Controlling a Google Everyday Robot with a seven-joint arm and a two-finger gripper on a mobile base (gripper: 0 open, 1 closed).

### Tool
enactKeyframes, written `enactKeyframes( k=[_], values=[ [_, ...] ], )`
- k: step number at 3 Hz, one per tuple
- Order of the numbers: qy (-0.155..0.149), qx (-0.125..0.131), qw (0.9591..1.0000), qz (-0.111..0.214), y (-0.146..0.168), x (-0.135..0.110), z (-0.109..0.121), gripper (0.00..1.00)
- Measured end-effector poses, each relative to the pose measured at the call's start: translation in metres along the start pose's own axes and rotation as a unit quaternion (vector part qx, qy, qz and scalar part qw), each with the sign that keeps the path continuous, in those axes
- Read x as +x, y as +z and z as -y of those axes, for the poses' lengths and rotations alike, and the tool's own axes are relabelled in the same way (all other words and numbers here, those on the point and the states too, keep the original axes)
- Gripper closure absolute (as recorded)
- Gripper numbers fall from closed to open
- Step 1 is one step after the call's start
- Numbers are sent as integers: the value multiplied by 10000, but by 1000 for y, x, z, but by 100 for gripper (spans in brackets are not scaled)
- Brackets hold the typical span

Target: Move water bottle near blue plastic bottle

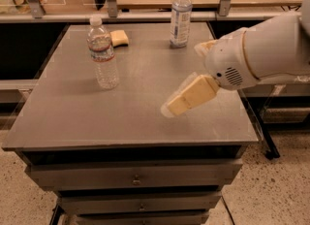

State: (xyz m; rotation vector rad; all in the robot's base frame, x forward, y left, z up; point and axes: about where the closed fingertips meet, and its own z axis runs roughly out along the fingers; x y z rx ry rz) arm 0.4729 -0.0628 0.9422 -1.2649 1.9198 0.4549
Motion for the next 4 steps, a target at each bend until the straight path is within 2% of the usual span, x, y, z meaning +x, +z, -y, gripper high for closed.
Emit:
enactKeyframes(
  k=[1, 3, 4],
  values=[
    [-149, 22, 9989, 437, 36, -5, -1, 0],
    [62, -466, 9927, 1110, 119, -17, 20, 0],
    [16, -633, 9888, 1351, 144, -37, 30, 0]
  ],
)
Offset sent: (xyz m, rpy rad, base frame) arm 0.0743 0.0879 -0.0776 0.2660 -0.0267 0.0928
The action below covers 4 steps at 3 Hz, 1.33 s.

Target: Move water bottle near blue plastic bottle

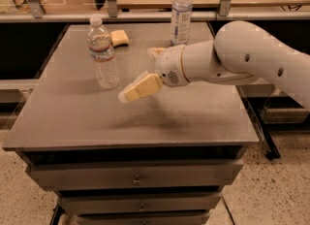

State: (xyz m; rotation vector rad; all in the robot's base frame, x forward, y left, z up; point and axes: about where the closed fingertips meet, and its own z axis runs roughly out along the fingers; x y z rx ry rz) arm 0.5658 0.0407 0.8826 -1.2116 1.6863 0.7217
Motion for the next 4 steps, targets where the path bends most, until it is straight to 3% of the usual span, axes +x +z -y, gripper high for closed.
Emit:
enactKeyframes(
  k=[1, 4],
  values=[
    [-66, -94, 9998, 176, 16, -14, 7, 0],
    [-313, -272, 9987, 282, 69, -55, 3, 0]
  ],
)
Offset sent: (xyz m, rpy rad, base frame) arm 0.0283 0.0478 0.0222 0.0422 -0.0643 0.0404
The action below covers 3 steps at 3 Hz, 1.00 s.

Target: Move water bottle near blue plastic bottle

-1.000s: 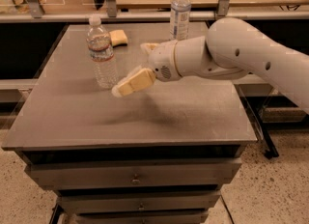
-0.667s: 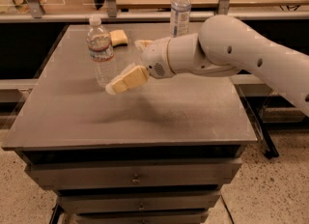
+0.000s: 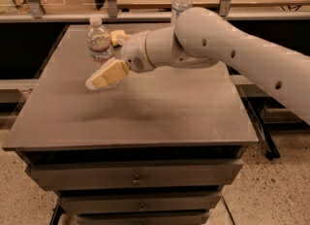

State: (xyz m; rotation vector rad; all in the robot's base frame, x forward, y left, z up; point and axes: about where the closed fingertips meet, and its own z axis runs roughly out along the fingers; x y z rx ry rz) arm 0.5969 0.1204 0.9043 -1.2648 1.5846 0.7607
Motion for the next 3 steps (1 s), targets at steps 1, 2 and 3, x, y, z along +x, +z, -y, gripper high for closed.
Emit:
enactKeyframes(
  k=[1, 2, 3],
  values=[
    [-94, -109, 9999, 27, 22, -14, -2, 0],
    [-209, -209, 9995, 79, 36, -24, 0, 18],
    [-363, -267, 9989, 117, 38, -27, 5, 41]
  ],
)
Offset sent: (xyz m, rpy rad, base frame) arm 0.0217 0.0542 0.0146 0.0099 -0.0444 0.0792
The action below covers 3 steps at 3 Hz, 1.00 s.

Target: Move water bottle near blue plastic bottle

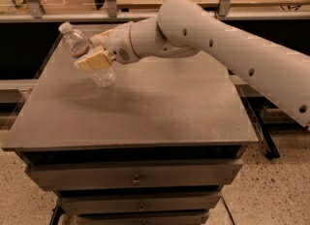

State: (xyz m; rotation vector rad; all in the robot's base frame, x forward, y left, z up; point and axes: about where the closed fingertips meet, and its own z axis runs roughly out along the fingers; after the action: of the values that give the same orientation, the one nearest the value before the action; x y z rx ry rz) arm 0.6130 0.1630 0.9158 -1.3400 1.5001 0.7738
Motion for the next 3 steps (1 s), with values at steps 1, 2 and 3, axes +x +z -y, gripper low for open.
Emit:
enactKeyframes(
  k=[1, 2, 3],
  values=[
    [-43, -30, 10000, -17, -2, 4, 2, 64],
    [-56, 31, 10000, -23, -12, 7, 8, 87],
    [27, 88, 10000, 21, -24, 11, 13, 100]
  ],
)
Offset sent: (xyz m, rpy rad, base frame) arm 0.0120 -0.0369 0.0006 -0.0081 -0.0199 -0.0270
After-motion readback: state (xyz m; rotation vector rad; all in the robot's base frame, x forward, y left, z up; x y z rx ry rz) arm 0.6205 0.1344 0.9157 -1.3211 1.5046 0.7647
